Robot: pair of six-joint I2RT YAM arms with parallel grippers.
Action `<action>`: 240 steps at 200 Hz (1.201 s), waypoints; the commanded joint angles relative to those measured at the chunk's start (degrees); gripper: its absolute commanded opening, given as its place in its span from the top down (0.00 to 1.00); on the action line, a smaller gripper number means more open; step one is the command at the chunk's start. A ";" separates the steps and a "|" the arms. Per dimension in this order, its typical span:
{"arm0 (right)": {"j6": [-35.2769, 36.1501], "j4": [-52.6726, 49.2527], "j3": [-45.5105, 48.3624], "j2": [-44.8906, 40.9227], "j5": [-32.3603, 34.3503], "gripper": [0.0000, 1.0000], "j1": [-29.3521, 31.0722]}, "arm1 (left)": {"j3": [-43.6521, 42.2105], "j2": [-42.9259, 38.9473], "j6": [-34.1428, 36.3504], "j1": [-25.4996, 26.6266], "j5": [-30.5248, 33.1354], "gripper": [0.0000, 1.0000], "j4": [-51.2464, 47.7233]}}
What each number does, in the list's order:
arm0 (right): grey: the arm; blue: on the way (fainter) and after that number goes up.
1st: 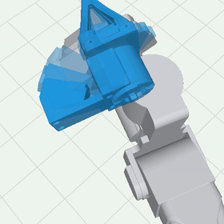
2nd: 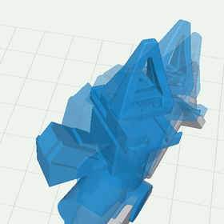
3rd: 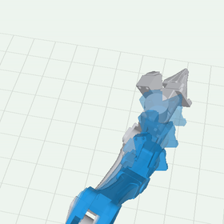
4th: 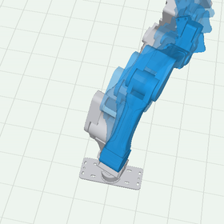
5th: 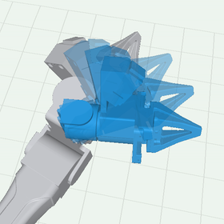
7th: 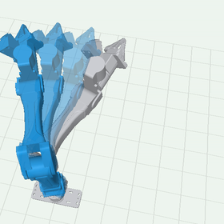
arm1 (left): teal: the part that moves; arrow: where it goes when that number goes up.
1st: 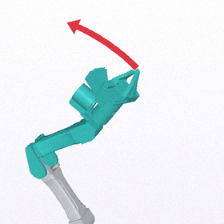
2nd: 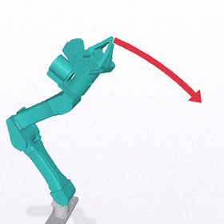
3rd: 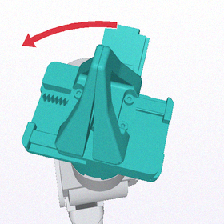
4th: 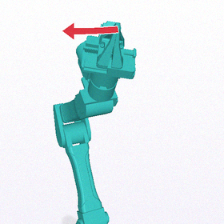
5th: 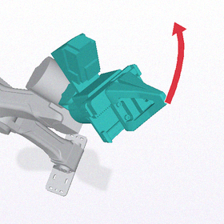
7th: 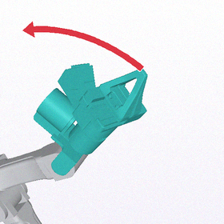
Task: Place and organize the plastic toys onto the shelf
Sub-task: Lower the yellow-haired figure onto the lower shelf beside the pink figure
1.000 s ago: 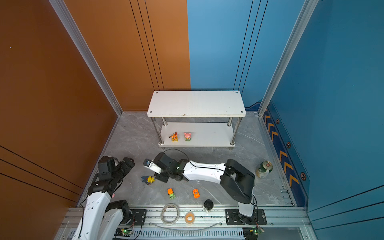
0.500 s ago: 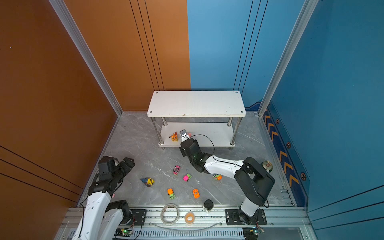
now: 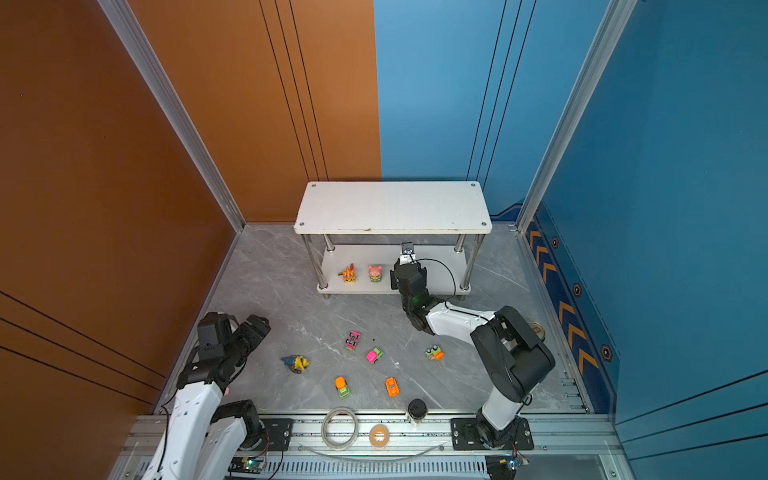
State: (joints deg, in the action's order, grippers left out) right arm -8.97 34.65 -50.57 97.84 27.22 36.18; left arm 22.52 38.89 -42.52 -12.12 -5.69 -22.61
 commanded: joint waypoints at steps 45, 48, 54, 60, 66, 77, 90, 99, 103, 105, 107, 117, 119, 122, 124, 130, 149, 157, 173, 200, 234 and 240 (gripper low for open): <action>-6.34 18.93 3.09 9.11 -5.75 1.00 -1.51 | -0.96 0.62 0.72 -0.67 -0.28 0.07 1.11; -6.52 19.41 3.17 9.26 -5.71 1.00 -1.52 | -0.92 0.62 0.72 -0.70 -0.28 0.07 1.08; -6.83 20.19 3.35 9.63 -5.73 1.00 -1.49 | -0.87 0.50 0.85 -0.65 -0.20 0.07 0.87; -6.96 21.02 3.45 10.00 -5.82 1.00 -1.53 | -0.81 0.41 0.98 -0.64 -0.13 0.07 0.82; -7.04 21.60 3.67 10.28 -5.93 1.00 -1.49 | -0.81 0.36 1.03 -0.70 -0.07 0.07 0.74; -7.20 22.14 3.93 10.57 -5.75 1.00 -1.55 | -0.94 0.22 1.06 -0.68 0.07 0.07 0.73; -7.35 23.13 4.44 10.91 -5.58 1.00 -1.53 | -1.08 0.29 0.99 -0.63 0.05 0.07 0.89; -7.37 24.14 4.84 11.29 -5.26 1.00 -1.54 | -1.20 0.41 1.03 -0.64 0.00 0.07 1.07; -7.39 24.51 4.95 11.52 -5.01 1.00 -1.52 | -1.21 0.37 0.91 -0.70 0.03 0.07 1.14; -7.49 24.70 4.97 11.57 -4.88 1.00 -1.52 | -1.18 0.52 0.96 -0.69 0.01 0.07 1.16; -7.54 24.79 5.02 11.71 -4.78 1.00 -1.53 | -1.23 0.56 0.95 -0.71 -0.03 0.07 1.16; -7.83 25.08 5.18 12.09 -3.92 1.00 -1.55 | -1.32 0.65 0.93 -0.66 -0.18 0.07 1.33; -7.93 25.17 5.21 12.17 -3.80 1.00 -1.55 | -1.34 0.65 0.99 -0.70 -0.19 0.07 1.38; -8.13 25.21 5.28 12.19 -3.64 1.00 -1.56 | -1.26 0.66 0.91 -0.64 -0.19 0.07 1.27; -8.20 25.33 5.36 12.31 -3.49 1.00 -1.56 | -1.26 0.66 0.96 -0.70 -0.19 0.07 1.32; -8.61 25.71 5.62 12.45 -3.13 1.00 -1.56 | -1.23 0.62 0.95 -0.64 -0.33 0.07 1.25; -10.41 26.58 6.49 12.57 -1.17 0.99 -1.50 | -1.34 0.51 1.03 -0.69 -0.28 0.07 1.10; -11.15 27.25 6.97 12.76 -0.18 0.98 -1.52 | -1.34 0.31 1.04 -0.65 -0.21 0.07 0.99; -11.83 28.76 7.83 13.13 0.67 0.96 -1.53 | -1.34 0.10 0.98 -0.70 -0.22 0.07 0.97; -12.72 29.70 8.53 13.64 1.25 0.90 -1.25 | -1.34 0.07 1.04 -0.67 -0.29 0.07 0.81; -12.73 30.05 9.05 13.45 1.50 0.77 -0.56 | -1.41 -0.31 0.94 -0.69 -0.44 0.07 0.74; -12.85 30.04 9.13 13.49 1.52 0.74 -0.42 | -1.38 -0.47 0.86 -0.68 -0.40 0.07 0.79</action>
State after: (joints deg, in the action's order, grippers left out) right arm -20.69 63.26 -42.52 110.48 27.14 35.07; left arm 22.09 39.22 -42.50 -12.38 -5.67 -21.63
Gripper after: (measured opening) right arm 0.345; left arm 0.929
